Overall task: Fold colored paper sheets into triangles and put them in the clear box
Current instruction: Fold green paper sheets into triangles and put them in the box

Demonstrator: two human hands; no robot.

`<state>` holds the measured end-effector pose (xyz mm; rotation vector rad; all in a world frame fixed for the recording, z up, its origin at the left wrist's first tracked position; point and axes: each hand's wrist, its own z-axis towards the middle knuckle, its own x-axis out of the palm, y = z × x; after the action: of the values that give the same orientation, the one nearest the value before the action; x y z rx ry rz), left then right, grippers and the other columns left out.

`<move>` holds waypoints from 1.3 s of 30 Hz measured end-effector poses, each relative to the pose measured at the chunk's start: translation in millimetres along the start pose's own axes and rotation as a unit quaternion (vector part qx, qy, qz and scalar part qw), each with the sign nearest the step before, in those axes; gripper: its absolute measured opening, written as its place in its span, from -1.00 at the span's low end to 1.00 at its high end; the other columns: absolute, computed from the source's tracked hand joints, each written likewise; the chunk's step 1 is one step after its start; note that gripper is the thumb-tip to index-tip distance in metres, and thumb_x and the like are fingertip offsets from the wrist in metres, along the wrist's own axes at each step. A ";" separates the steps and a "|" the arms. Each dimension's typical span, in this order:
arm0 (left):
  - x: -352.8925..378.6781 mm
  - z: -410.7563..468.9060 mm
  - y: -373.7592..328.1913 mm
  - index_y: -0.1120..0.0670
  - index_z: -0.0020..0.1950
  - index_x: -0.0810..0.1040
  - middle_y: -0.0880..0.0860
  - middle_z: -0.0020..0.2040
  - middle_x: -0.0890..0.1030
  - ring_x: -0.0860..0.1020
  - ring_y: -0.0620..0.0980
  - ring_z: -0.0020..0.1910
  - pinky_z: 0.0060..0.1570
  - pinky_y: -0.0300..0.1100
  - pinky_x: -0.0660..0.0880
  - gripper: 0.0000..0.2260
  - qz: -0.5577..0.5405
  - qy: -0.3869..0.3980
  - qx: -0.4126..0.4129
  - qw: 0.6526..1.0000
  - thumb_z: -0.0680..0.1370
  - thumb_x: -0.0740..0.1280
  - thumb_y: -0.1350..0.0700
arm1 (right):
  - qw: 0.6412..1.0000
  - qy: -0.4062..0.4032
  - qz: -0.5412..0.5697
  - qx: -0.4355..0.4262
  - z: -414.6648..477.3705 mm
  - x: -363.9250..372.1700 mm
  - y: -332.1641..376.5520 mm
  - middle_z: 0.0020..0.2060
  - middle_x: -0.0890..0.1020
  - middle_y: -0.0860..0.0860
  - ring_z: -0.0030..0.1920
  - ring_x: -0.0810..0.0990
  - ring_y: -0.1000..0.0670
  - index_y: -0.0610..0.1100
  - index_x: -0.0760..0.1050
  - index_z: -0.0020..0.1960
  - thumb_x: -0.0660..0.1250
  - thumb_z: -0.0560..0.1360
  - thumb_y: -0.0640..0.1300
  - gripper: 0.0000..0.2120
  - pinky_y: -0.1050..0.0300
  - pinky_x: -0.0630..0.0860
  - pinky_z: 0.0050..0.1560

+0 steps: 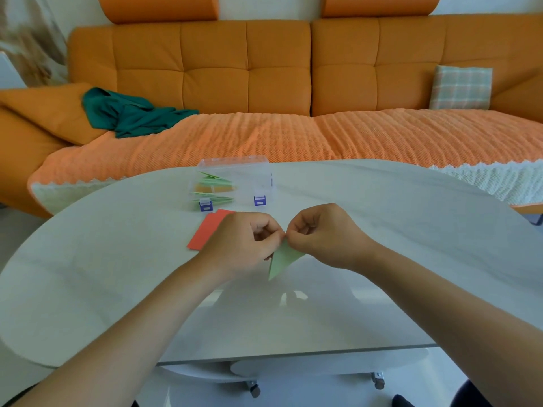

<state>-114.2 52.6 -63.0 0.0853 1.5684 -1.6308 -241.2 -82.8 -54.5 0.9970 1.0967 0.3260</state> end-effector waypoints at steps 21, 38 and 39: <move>-6.5 2.9 5.0 0.08 -0.17 0.68 0.02 -0.25 0.70 0.65 -0.04 -0.27 -0.26 -0.21 0.59 -0.85 -0.065 -0.035 -0.032 0.997 0.56 0.38 0.25 | 1.000 -0.001 0.006 -0.005 6.1 -6.0 -10.5 -0.36 0.66 0.17 -0.35 0.54 0.20 0.03 0.65 -0.23 0.42 0.53 -0.10 -0.83 0.29 0.47 -0.26; -27.6 7.8 10.9 0.25 -0.26 0.60 0.11 -0.31 0.70 0.63 0.12 -0.30 -0.13 0.09 0.64 -0.83 -0.075 -0.026 -0.109 0.991 0.53 0.34 0.32 | 0.999 -0.038 0.003 0.014 4.0 -23.4 -4.3 -0.47 0.59 0.12 -0.52 0.46 0.19 -0.12 0.62 -0.17 0.38 0.54 -0.16 -0.87 0.32 0.37 -0.49; -26.2 7.2 11.2 0.26 -0.22 0.62 0.10 -0.29 0.70 0.61 0.11 -0.30 -0.15 0.07 0.64 -0.85 -0.097 -0.047 -0.112 0.988 0.55 0.35 0.30 | 0.998 -0.049 0.021 0.023 4.1 -25.4 -5.3 -0.46 0.58 0.07 -0.54 0.43 0.19 -0.13 0.63 -0.17 0.38 0.55 -0.16 -0.87 0.33 0.34 -0.51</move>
<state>-87.4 61.6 -55.1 -0.2689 1.7178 -1.5676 -250.7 -104.6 -43.5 1.0664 0.9992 0.2835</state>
